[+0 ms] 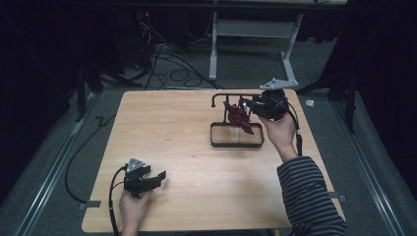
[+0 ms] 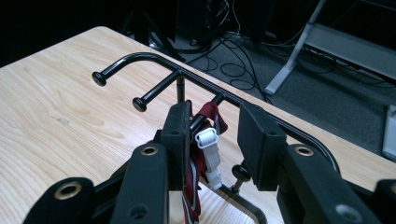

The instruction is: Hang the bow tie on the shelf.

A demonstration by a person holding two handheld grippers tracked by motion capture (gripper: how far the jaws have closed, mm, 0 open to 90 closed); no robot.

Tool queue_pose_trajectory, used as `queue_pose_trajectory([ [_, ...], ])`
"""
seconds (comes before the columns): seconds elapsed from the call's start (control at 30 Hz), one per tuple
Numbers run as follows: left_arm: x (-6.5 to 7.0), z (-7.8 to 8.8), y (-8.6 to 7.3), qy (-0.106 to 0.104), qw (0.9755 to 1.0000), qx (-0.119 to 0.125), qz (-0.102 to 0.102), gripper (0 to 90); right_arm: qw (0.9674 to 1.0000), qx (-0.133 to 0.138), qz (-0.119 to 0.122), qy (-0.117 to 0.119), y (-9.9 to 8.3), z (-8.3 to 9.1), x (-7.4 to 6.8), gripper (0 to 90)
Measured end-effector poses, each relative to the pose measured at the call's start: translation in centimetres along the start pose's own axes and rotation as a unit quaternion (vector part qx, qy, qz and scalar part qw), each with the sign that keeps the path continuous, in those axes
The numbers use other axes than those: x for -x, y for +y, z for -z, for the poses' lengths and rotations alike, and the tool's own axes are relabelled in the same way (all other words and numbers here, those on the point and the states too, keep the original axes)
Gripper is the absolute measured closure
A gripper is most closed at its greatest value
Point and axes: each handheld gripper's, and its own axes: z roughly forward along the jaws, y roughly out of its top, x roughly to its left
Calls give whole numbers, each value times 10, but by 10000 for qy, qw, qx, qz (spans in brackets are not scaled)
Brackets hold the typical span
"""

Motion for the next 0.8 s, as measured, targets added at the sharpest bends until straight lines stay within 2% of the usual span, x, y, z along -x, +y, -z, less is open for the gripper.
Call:
queue_pose_trajectory([
  [0.4,0,0,0,8,10000,2,-2,283,9999,96,-63,68,-11,16,2,634],
  [0.8,0,0,0,5,10000,0,-3,283,9998,151,-111,110,-20,25,5,630],
])
